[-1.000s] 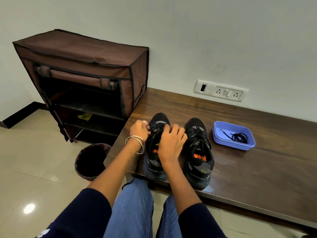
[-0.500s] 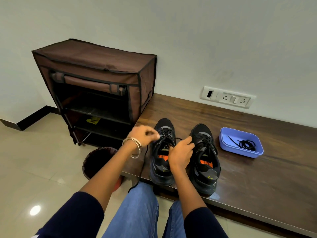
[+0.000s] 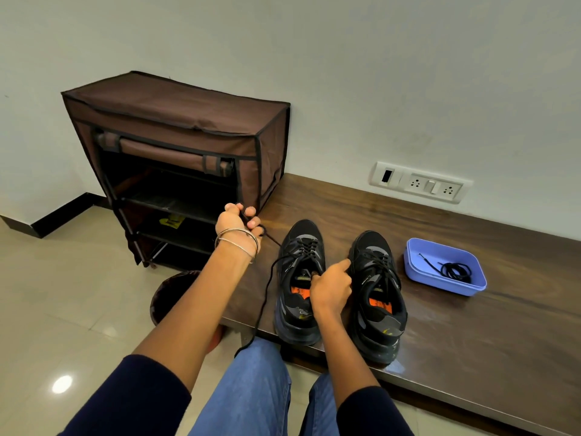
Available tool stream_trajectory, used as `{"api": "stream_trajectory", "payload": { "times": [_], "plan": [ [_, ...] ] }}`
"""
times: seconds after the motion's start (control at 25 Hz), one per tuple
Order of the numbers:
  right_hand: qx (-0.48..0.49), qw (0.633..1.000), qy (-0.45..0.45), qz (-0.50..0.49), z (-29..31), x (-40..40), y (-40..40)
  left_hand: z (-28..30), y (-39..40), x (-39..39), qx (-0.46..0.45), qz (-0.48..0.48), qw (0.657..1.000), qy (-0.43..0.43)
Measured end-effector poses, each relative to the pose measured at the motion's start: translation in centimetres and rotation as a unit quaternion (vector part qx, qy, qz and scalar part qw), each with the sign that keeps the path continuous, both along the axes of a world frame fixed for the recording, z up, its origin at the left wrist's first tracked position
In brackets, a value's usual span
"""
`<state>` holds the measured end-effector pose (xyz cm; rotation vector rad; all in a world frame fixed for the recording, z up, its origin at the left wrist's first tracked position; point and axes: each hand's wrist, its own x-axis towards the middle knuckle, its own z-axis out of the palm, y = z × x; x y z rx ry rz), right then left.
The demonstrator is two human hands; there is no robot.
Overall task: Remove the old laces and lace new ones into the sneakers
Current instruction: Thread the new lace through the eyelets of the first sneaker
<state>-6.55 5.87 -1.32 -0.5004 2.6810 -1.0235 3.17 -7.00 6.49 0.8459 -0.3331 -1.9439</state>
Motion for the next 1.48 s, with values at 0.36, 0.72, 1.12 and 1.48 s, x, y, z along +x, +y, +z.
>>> {"api": "stream_trajectory", "payload": {
  "times": [0.36, 0.72, 1.12, 1.48],
  "plan": [
    [0.043, 0.999, 0.012, 0.021, 0.5, 0.1, -0.1, -4.9, 1.1, 1.5, -0.049, -0.159, 0.876, -0.452],
    [0.068, 0.996, 0.031, 0.041, 0.3, 0.0, -0.2, -9.3, 3.2, 0.9, -0.263, -0.314, 0.587, -0.699],
    [0.117, 0.991, 0.037, 0.051, 0.7, -0.2, -0.2, -3.8, 1.2, 2.3, -0.32, -0.201, 0.659, -0.651],
    [-0.314, 0.888, -0.189, 0.278, 8.3, 0.6, 0.9, 5.0, 4.2, 0.9, -0.178, -0.271, 0.926, -0.195]
  ]
}}
